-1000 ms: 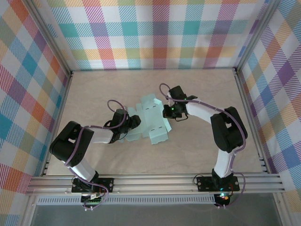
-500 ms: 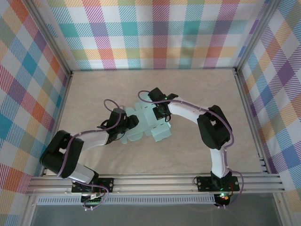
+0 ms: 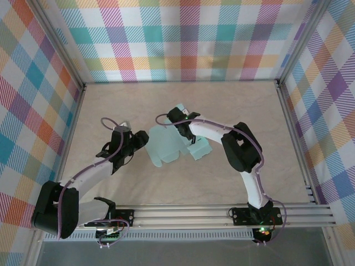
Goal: Fold the paper box
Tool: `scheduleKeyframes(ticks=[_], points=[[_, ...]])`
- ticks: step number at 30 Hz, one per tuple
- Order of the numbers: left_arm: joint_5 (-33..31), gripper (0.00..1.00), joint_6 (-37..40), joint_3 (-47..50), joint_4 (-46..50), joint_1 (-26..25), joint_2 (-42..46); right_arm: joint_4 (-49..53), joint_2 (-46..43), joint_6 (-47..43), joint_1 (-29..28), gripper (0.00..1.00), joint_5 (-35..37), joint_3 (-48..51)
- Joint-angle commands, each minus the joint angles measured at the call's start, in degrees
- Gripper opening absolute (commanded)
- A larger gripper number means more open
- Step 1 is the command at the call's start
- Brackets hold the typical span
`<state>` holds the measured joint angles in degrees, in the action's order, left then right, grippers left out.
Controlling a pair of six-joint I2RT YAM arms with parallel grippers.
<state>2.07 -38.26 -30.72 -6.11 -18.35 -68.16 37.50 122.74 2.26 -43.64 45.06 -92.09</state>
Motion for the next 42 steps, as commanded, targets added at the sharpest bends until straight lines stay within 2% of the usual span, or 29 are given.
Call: scheduleKeyframes(ticks=[1, 9, 14, 17, 21, 27, 31, 34, 37, 42], points=[[-0.22, 0.54, 1.73, 1.23, 2.15, 0.52, 0.94, 1.55, 2.35, -0.47, -0.96, 0.0, 7.23, -1.33], [0.21, 0.57, 2.01, 1.75, 1.74, 0.51, 1.06, 0.01, 5.98, -0.13, -2.41, 0.0, 13.35, -1.74], [0.49, 0.58, 2.25, 2.34, 1.96, 0.51, 1.76, -0.32, 4.31, 0.82, -2.39, 0.0, 12.1, -0.94], [0.63, 0.59, 3.19, 2.44, 2.07, 0.51, 2.35, -3.72, -0.41, 0.23, -1.27, 0.0, 3.35, 2.33], [1.18, 0.61, 4.57, 2.57, 1.07, 0.53, 2.84, -4.9, -5.09, -2.15, 1.31, 0.0, -15.54, 4.99], [4.51, 0.67, 12.3, 0.65, -0.99, 0.42, 3.84, -5.28, -10.94, -1.79, 7.68, 0.0, -33.9, 8.42], [9.33, 0.63, 21.62, -1.39, -7.2, 0.16, 1.23, -5.59, -13.22, -2.28, 11.63, 0.0, -41.71, 9.39], [9.36, 0.73, 26.6, -4.36, -11.18, 0.07, -2.12, -4.44, -14.16, -2.83, 13.98, 0.0, -48.13, 9.42], [11.76, 0.77, 32.55, -10.62, -8.99, 0.07, -6.78, -3.0, -14.68, -2.01, 16.75, 0.0, -55.62, 9.3], [22.22, 0.8, 39.87, -19.92, -8.3, 0.31, -15.1, -1.29, -15.19, -1.68, 20.36, 0.0, -64.63, 9.2]])
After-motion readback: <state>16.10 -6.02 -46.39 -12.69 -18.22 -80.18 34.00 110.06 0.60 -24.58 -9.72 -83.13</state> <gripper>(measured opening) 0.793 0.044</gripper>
